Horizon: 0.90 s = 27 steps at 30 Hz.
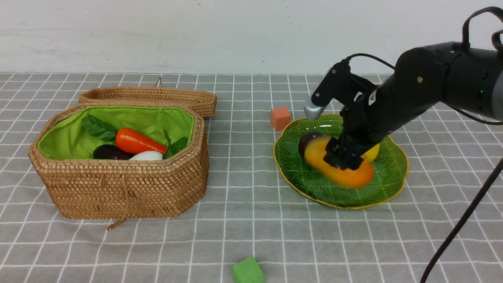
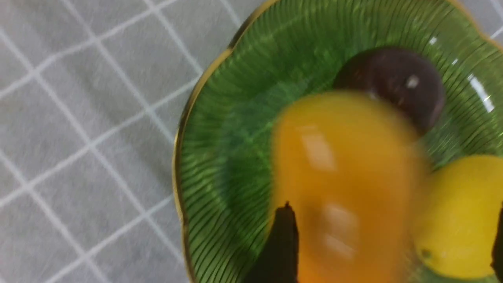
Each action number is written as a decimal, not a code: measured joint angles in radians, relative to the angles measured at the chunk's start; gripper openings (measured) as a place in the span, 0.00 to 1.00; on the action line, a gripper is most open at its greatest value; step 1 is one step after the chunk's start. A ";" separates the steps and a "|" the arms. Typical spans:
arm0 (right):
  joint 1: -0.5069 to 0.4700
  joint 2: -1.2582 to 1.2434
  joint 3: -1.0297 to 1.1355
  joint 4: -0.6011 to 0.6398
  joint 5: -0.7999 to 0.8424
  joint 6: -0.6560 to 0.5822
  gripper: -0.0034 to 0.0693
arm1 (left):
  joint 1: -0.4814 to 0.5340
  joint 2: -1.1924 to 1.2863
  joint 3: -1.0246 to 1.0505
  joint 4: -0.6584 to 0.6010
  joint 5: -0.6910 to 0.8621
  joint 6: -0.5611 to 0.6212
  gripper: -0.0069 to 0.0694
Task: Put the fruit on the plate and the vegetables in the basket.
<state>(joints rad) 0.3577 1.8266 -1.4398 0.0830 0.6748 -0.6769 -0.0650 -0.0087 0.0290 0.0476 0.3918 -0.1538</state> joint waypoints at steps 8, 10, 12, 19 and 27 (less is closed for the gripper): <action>0.000 -0.132 0.000 -0.006 0.264 0.137 0.71 | 0.000 0.000 0.000 0.000 0.000 0.000 0.28; 0.000 -0.183 0.000 0.003 0.347 0.200 0.58 | 0.000 0.000 0.000 0.000 0.000 0.000 0.28; 0.000 -0.209 0.000 0.008 0.391 0.235 0.51 | 0.000 0.000 0.000 0.000 0.000 0.000 0.28; 0.000 -0.427 0.000 0.019 0.561 0.470 0.03 | 0.000 0.000 0.000 0.000 0.000 0.000 0.28; 0.000 -0.537 0.000 0.035 0.577 0.486 0.02 | 0.000 0.000 0.000 0.000 0.000 0.000 0.28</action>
<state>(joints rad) 0.3577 1.2892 -1.4398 0.1185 1.2515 -0.1911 -0.0650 -0.0087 0.0290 0.0476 0.3918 -0.1538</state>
